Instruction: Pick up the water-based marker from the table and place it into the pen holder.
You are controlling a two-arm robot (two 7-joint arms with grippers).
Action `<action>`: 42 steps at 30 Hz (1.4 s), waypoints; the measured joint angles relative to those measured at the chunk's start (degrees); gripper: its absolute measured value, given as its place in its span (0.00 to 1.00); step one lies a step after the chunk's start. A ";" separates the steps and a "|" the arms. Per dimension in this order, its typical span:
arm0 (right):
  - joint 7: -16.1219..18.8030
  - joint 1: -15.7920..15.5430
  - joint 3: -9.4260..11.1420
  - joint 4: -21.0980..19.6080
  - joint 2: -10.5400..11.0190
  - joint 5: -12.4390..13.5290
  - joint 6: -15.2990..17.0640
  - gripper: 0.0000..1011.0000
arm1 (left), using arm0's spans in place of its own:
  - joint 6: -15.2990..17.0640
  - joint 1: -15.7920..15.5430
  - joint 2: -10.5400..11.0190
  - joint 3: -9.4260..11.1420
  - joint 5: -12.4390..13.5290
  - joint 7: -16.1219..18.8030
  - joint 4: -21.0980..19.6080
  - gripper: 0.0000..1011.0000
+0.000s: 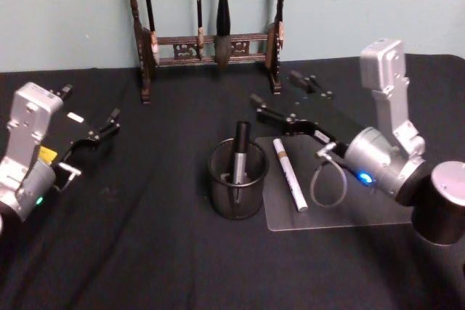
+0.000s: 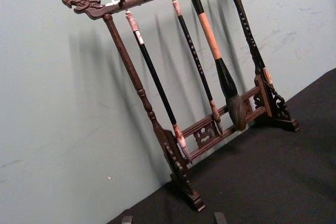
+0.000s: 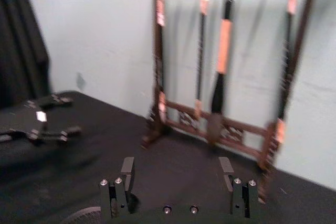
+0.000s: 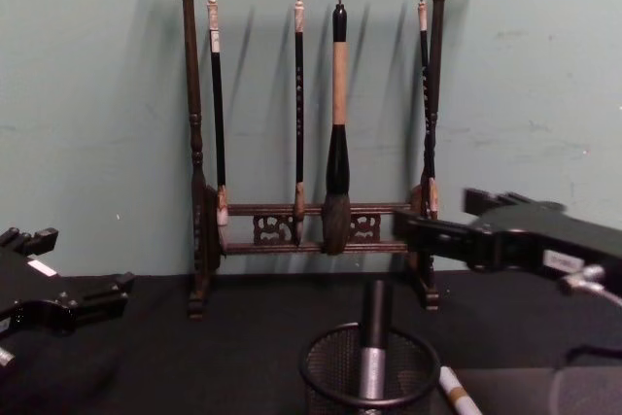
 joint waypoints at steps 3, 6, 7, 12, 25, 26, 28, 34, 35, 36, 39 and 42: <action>-1.62 -0.41 1.05 -1.41 1.03 -0.16 3.50 0.99 | 0.00 0.00 0.00 0.00 0.00 0.00 0.00 0.99; -2.97 -0.78 1.65 -2.38 2.03 -0.88 6.80 0.99 | 0.00 0.00 0.00 0.00 0.00 0.00 0.00 0.99; -3.24 -0.85 1.73 -2.58 2.26 -1.10 7.58 0.99 | 0.00 0.00 0.00 0.00 0.00 0.00 0.00 0.99; -3.92 -0.95 1.42 -2.87 3.52 -2.91 12.61 0.99 | 0.00 0.00 0.00 0.00 0.00 0.00 0.00 0.99; -3.54 1.05 -0.98 0.79 2.48 -6.50 21.04 0.99 | 0.00 0.00 0.00 0.00 0.00 0.00 0.00 0.99; -3.50 1.20 -0.99 1.09 2.22 -6.52 21.44 0.99 | 0.00 0.00 0.00 0.00 0.00 0.00 0.00 0.99; -3.47 1.56 -0.95 2.01 1.39 -6.52 22.70 0.99 | 0.00 0.00 0.00 0.00 0.00 0.00 0.00 0.99; -3.69 2.42 -1.03 3.71 -0.10 -7.29 24.29 0.99 | 0.00 0.00 0.00 0.00 0.00 0.00 0.00 0.99; -3.69 2.67 -1.15 4.15 -0.44 -7.61 24.52 0.99 | 0.00 0.00 0.00 0.00 0.00 0.00 0.00 0.99; -3.67 2.78 -1.21 4.38 -0.59 -7.78 24.60 0.99 | 0.00 0.00 0.00 0.00 0.00 0.00 0.00 0.99; -3.60 3.23 -1.50 5.06 -1.14 -8.53 24.90 0.99 | 0.00 0.00 0.00 0.00 0.00 0.00 0.00 0.99; -3.42 3.63 -1.79 5.79 -1.63 -9.24 25.07 0.99 | 0.00 0.00 0.00 0.00 0.00 0.00 0.00 0.99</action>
